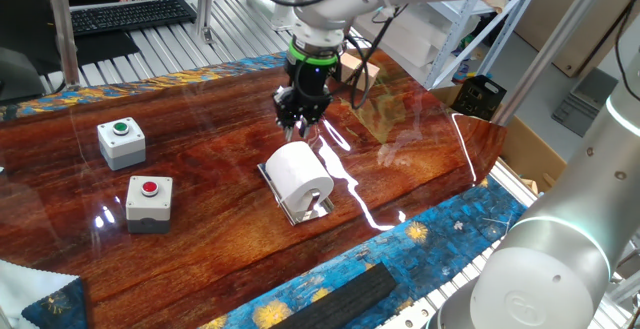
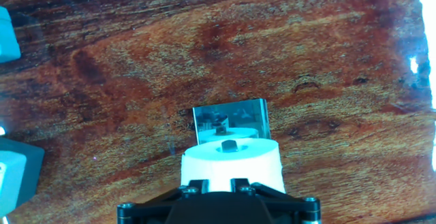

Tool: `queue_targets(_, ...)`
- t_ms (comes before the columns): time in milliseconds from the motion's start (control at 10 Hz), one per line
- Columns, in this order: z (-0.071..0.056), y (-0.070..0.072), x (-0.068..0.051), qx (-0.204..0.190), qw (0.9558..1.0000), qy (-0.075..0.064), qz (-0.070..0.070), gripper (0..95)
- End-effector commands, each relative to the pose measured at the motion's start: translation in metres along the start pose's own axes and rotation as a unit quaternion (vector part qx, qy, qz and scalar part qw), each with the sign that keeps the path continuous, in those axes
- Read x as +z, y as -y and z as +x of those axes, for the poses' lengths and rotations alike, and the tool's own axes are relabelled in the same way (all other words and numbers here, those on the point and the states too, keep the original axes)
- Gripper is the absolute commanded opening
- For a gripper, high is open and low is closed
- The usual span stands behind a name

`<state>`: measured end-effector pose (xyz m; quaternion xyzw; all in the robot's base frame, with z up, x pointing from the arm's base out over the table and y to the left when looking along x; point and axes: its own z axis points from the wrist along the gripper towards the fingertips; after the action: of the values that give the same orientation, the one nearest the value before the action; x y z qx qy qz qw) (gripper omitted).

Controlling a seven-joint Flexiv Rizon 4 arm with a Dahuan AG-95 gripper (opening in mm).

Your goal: Take the roll of paper down from the shelf

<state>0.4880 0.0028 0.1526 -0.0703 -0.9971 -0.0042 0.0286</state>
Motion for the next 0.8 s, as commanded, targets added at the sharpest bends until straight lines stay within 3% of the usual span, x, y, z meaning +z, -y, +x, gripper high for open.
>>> queue_targets(100,0.003,0.001,0.004,0.001,1.0,-0.001,0.001,95.0)
queue_targets(800,0.009,0.0,0.028,-0.008,1.0,0.0,0.002,95.0)
